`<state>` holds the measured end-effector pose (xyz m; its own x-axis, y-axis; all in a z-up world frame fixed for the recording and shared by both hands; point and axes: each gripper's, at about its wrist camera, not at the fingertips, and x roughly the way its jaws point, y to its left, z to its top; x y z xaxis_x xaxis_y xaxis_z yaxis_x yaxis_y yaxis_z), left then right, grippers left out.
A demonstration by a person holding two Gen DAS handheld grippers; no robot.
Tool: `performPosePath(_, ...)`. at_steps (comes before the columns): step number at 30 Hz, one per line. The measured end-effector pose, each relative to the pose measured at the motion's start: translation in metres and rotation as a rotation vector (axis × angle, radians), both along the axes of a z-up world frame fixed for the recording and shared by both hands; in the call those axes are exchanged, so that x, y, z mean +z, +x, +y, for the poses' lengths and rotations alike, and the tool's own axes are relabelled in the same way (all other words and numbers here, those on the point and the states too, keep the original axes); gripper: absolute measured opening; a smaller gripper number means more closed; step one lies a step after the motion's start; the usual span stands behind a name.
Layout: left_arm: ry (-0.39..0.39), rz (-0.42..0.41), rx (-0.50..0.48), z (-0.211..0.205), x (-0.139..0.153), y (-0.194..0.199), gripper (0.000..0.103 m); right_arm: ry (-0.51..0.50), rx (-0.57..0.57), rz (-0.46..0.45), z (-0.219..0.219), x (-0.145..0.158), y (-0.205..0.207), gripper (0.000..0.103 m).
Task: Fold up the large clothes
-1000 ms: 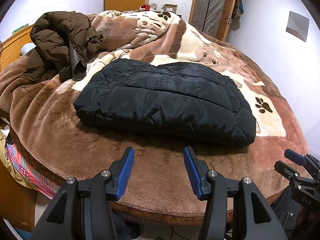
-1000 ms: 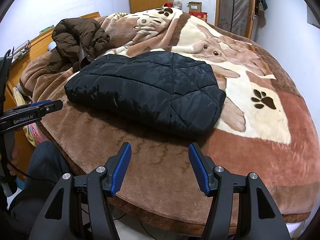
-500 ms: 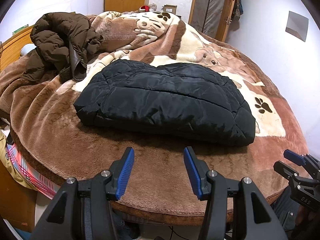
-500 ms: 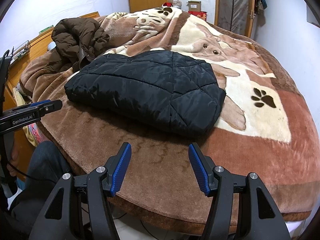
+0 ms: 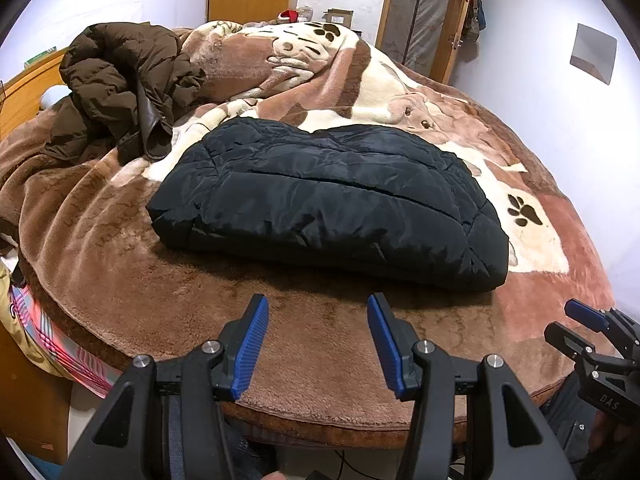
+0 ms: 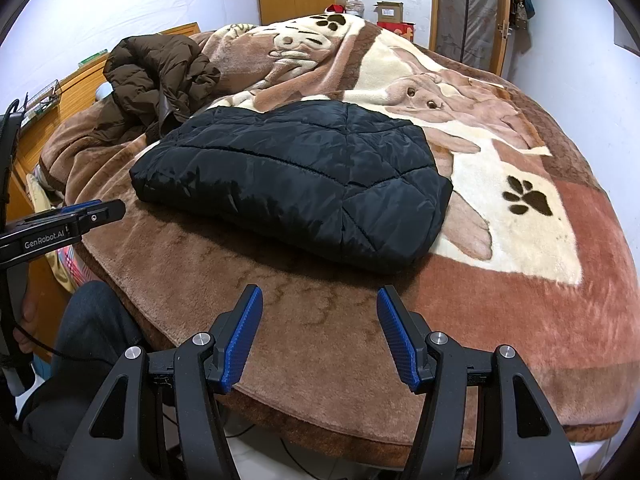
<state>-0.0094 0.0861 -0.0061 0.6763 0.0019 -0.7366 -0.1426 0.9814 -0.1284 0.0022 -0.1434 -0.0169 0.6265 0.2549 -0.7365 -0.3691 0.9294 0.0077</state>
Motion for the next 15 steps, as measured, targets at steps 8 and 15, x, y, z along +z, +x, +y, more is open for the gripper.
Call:
performPosePath(8, -0.005, 0.005, 0.005, 0.0011, -0.0009, 0.0008, 0.054, 0.0, -0.001, 0.001, 0.0008, -0.0008, -0.0005, 0.06)
performPosePath(15, 0.007, 0.0, 0.012, 0.0013, -0.0008, -0.0003, 0.054, 0.0, -0.001, 0.001, 0.001, -0.0007, -0.0002, 0.06)
